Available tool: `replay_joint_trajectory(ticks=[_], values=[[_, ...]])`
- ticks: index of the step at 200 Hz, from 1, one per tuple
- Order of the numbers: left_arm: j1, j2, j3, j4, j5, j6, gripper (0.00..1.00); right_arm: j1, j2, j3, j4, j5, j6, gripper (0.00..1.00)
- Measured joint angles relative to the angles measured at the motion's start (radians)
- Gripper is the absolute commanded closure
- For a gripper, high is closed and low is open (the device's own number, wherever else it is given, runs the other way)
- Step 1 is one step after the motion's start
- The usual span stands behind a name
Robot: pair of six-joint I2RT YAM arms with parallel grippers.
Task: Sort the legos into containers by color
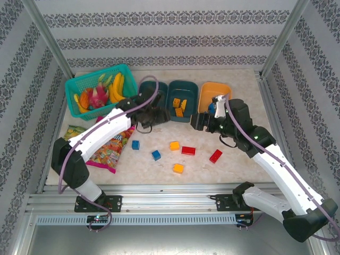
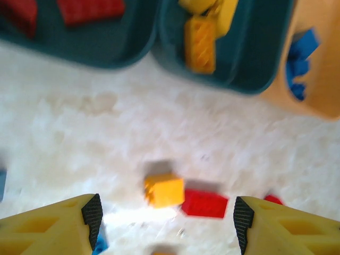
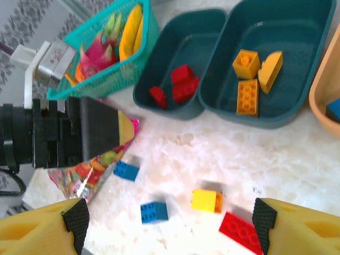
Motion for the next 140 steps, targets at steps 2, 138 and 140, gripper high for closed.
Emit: replay_joint_trajectory(ticks=[2,138,140], values=[[-0.003,-0.009,-0.016,0.002,0.0,-0.003,0.31,0.005,0.0,-0.003,-0.002,0.004,-0.001,0.18],[-0.051,-0.526,-0.427,0.024,-0.103,-0.111,0.34,0.221,0.278,-0.048,-0.056,0.204,0.001,0.24],[-0.051,-0.525,-0.428,0.024,-0.102,-0.111,0.34,0.221,0.279,-0.048,-0.056,0.206,0.003,0.24]])
